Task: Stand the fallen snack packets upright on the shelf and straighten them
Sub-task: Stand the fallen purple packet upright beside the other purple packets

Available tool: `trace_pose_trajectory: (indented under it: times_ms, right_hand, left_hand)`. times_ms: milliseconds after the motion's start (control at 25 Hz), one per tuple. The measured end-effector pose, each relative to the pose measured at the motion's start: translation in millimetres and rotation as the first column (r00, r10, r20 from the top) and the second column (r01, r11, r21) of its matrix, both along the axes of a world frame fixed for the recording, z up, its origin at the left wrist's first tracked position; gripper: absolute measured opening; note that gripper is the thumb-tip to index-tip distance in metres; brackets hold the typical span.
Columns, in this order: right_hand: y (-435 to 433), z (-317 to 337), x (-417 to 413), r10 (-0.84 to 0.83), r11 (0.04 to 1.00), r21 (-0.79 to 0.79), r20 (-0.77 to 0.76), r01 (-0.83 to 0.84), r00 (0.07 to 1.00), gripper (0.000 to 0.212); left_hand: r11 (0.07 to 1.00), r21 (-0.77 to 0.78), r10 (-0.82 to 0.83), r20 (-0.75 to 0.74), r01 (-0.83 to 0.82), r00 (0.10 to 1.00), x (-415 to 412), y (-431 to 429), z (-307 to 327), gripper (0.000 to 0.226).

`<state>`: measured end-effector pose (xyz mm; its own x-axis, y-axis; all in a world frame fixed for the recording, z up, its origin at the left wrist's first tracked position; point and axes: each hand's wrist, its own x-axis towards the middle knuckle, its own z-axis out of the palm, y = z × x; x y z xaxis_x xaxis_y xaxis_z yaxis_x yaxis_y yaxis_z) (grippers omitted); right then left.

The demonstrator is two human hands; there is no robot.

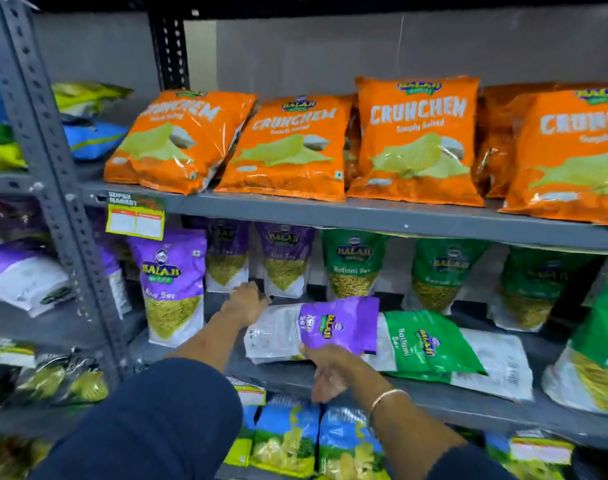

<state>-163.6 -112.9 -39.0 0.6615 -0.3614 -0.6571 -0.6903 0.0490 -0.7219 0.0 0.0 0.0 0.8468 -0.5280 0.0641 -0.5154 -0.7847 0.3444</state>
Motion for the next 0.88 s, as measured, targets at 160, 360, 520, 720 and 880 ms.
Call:
trace_pose_trajectory:
  times_ms: [160,360,520,720,880]
  right_hand:
    - [20,-34,41,-0.421,0.856,0.383,0.124,0.348,0.899,0.059]
    - [23,-52,94,-0.825,0.562,0.305,0.277,0.769,0.493,0.073]
    - [16,-58,114,-0.849,0.509,0.445,0.401,0.737,0.345,0.094]
    - [3,-48,116,-0.632,0.725,0.27,0.628,0.634,0.455,0.069]
    - [-9,-29,132,-0.322,0.879,-0.021,0.71,0.475,0.626,0.075]
  left_hand:
    - [0.993,0.068,-0.076,-0.301,0.101,0.95,43,-11,-17,0.05]
    - [0.955,0.063,-0.231,-0.459,0.291,0.858,81,-41,-38,0.038]
    - [0.907,0.093,-0.283,-0.591,0.412,0.756,117,-52,-50,0.111]
    - [0.932,0.035,-0.25,-0.66,0.361,0.709,135,-36,-59,0.126]
    - [0.936,-0.315,-0.33,-0.628,0.158,0.705,121,-12,-65,0.078]
